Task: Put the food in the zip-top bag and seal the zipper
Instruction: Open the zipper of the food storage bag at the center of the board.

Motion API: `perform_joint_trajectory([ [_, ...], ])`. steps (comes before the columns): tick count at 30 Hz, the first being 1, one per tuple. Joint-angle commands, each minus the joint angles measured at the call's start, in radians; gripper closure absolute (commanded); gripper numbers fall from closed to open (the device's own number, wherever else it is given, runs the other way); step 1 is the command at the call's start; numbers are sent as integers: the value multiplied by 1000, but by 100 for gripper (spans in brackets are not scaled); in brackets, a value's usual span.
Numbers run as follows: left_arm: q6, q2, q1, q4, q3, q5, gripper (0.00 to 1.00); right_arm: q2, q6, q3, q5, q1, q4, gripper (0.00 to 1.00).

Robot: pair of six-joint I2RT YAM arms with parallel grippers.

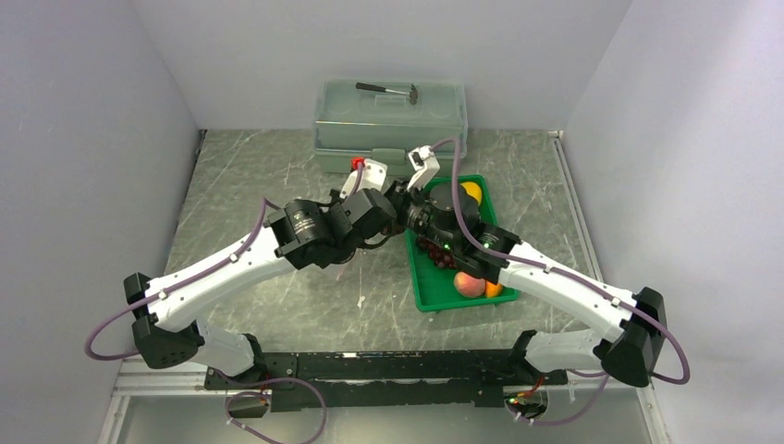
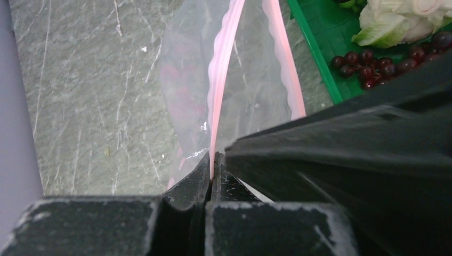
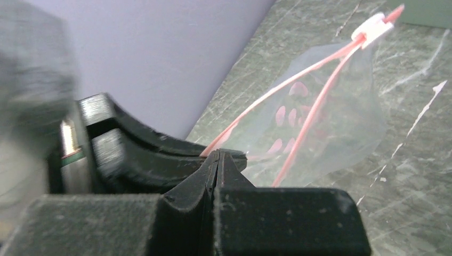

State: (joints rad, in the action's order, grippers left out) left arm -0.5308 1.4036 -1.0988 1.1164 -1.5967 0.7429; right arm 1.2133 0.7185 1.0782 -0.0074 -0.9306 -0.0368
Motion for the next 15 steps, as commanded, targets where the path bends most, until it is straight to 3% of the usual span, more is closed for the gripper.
perform_joint_trajectory([
  [1, -51, 14, -29, 25, -54, 62, 100, 37, 42, 43, 39, -4, 14, 100],
  [15, -81, 27, -67, 46, -71, 110, 100, 57, 97, -91, 114, -13, 32, 100],
])
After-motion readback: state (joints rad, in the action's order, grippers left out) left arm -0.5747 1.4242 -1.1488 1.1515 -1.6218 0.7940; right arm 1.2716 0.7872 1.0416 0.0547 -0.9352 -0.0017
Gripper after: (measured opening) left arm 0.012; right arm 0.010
